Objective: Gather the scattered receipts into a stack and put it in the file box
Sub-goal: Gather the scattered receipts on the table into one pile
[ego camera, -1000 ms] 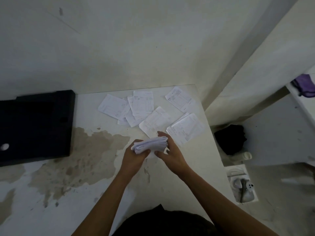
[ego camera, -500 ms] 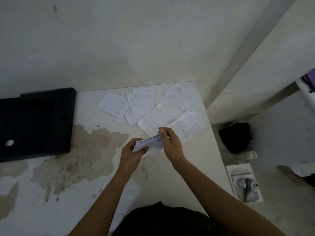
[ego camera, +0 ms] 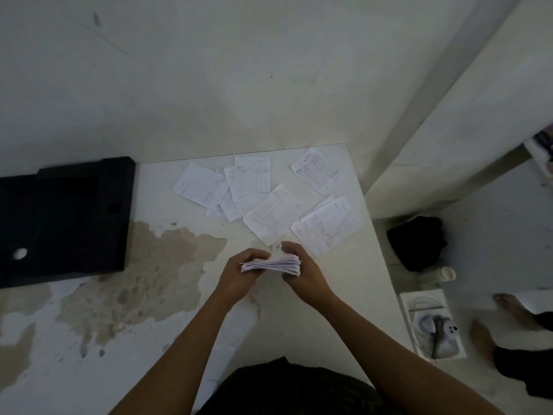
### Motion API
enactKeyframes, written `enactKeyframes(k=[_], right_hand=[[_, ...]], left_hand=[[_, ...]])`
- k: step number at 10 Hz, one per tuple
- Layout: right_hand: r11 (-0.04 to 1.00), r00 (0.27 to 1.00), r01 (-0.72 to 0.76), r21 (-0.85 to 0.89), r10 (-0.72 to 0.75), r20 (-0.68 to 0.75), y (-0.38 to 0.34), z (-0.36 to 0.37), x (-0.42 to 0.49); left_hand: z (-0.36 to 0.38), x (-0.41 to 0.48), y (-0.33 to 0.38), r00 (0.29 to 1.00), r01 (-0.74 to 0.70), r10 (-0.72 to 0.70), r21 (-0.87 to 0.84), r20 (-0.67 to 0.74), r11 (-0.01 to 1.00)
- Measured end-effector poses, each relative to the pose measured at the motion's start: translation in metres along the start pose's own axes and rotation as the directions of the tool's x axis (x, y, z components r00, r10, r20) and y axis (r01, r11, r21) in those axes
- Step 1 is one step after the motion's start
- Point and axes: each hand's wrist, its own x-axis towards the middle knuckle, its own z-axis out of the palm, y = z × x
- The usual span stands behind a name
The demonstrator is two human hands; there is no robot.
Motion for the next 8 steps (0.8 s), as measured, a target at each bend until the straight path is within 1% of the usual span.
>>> enactKeyframes(k=[1, 2, 3, 4, 5, 6, 7, 8], right_hand=[[0.998, 0.996, -0.03, -0.054, 0.025, -0.085, 0.004, -0.003, 0.007], [0.997, 0.983, -0.065, 0.041, 0.071, -0.167, 0.0, -0.018, 0.009], [0.956, 0.958, -0.147, 0.255, 0.201, -0.202, 0.002, -0.04, 0.012], [0.907, 0.846, -0.182, 0.38, 0.341, -0.409, 0.007, -0.059, 0.018], [0.841, 0.709, -0.188, 0.508, 0.474, -0.523, 0.01, -0.072, 0.03], [0.785, 0.664, -0.194, 0.588, 0.547, -0.51, 0.007, -0.075, 0.044], [0.776, 0.635, -0.182, 0.604, 0.562, -0.53, 0.002, -0.076, 0.057], [0.775, 0.623, -0.21, 0.596, 0.576, -0.53, 0.003, -0.08, 0.068]], left_hand=[[-0.021, -0.002, -0.032, 0.961, -0.144, 0.201, -0.28, 0.189, 0.949], [-0.027, -0.005, 0.008, 0.81, -0.434, 0.561, -0.471, 0.169, 0.768], [-0.024, -0.005, 0.029, 0.758, -0.484, 0.636, -0.528, 0.147, 0.698], [-0.016, 0.002, 0.039, 0.785, -0.434, 0.595, -0.532, 0.172, 0.727], [-0.007, 0.011, 0.039, 0.801, -0.437, 0.575, -0.496, 0.165, 0.751], [-0.001, 0.016, 0.047, 0.789, -0.481, 0.588, -0.417, 0.178, 0.771], [0.006, 0.02, 0.063, 0.758, -0.531, 0.61, -0.325, 0.23, 0.782], [0.014, 0.026, 0.083, 0.707, -0.572, 0.63, -0.264, 0.322, 0.777]])
